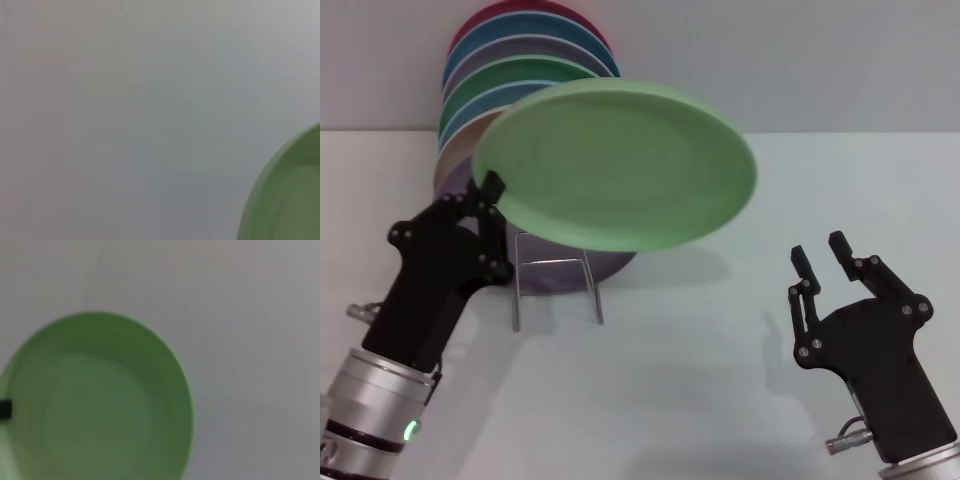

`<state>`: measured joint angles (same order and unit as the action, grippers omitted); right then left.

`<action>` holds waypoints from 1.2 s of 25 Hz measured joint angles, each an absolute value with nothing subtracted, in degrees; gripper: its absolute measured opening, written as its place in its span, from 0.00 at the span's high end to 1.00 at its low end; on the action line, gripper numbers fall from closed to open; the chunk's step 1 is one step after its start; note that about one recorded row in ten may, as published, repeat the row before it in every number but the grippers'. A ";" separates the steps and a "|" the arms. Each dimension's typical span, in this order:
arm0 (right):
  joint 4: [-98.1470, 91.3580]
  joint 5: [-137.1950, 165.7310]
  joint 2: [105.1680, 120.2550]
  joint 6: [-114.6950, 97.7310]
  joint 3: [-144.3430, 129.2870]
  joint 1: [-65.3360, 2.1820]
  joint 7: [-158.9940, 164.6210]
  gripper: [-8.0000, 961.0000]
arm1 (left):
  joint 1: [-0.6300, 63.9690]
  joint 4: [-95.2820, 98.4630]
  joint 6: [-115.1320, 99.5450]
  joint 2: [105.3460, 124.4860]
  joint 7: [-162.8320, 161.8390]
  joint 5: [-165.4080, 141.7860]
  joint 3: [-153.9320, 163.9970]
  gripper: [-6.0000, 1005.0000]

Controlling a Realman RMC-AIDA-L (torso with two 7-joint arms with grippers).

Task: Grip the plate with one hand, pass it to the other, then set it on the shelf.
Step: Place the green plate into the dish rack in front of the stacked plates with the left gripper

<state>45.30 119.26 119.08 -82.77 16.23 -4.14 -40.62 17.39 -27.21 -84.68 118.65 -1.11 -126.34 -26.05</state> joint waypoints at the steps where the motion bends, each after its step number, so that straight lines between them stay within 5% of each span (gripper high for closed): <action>1: 44.71 119.26 119.12 -82.75 16.30 -4.30 -40.03 0.69 | 17.39 -27.03 -84.99 118.65 -0.65 -126.40 -26.51 0.95; 30: 42.14 119.17 119.18 -82.67 18.81 -5.87 -37.46 0.67 | 16.93 -17.87 -80.16 118.88 2.61 -126.37 -28.06 0.92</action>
<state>42.14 119.17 119.18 -82.67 18.81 -5.87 -37.46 16.93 -17.87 -80.16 118.88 2.61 -126.37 -28.06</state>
